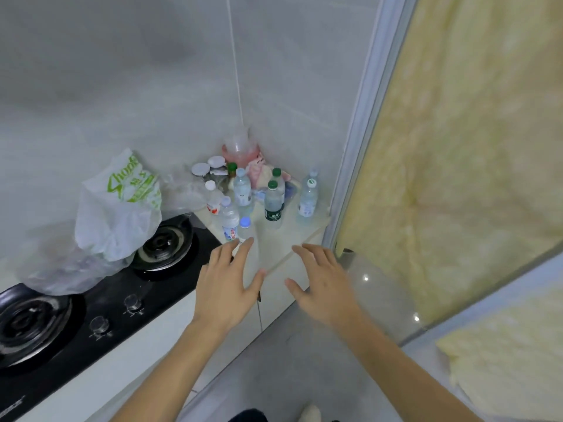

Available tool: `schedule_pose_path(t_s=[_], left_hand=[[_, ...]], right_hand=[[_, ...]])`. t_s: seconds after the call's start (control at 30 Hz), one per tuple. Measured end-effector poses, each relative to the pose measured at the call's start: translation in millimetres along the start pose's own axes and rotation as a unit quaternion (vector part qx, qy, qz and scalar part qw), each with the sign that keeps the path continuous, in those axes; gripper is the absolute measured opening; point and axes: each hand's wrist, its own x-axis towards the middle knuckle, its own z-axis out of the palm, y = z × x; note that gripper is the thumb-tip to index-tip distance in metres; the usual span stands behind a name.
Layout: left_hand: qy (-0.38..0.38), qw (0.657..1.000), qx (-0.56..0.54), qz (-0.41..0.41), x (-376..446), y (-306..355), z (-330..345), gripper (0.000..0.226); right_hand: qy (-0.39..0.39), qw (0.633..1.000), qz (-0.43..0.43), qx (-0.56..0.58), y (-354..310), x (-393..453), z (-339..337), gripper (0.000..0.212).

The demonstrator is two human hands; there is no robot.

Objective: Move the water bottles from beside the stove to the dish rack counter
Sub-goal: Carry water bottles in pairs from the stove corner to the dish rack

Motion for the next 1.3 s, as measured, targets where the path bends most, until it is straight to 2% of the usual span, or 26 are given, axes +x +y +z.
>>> schedule_pose_path(t_s=[0.3, 0.43, 0.57, 0.67, 0.77, 0.9, 1.1, 1.3], left_hand=[[-0.019, 1.000, -0.016, -0.011, 155, 14, 52, 0.066], [-0.017, 0.996, -0.088, -0.017, 231, 7, 84, 0.064], [-0.053, 0.979, -0.170, -0.095, 296, -12, 127, 0.072], [-0.098, 0.955, -0.232, -0.159, 329, -26, 159, 0.077], [-0.130, 0.928, -0.277, -0.211, 348, -36, 187, 0.075], [-0.168, 0.925, -0.254, -0.227, 356, -40, 215, 0.068], [-0.142, 0.928, -0.256, -0.232, 353, -44, 227, 0.066], [-0.129, 0.936, -0.248, -0.216, 352, -37, 215, 0.056]], right_hand=[[-0.027, 1.000, 0.004, 0.004, 90, 164, 3, 0.068], [-0.031, 0.999, 0.030, 0.007, 124, 234, 13, 0.069], [-0.021, 0.994, 0.099, 0.045, 155, 288, 27, 0.074], [-0.041, 0.984, 0.149, 0.084, 179, 316, 40, 0.074], [-0.076, 0.973, 0.175, 0.128, 198, 332, 56, 0.072], [-0.109, 0.964, 0.173, 0.171, 214, 339, 80, 0.070], [-0.091, 0.951, 0.189, 0.226, 222, 344, 104, 0.079], [-0.077, 0.964, 0.146, 0.209, 229, 344, 115, 0.069]])
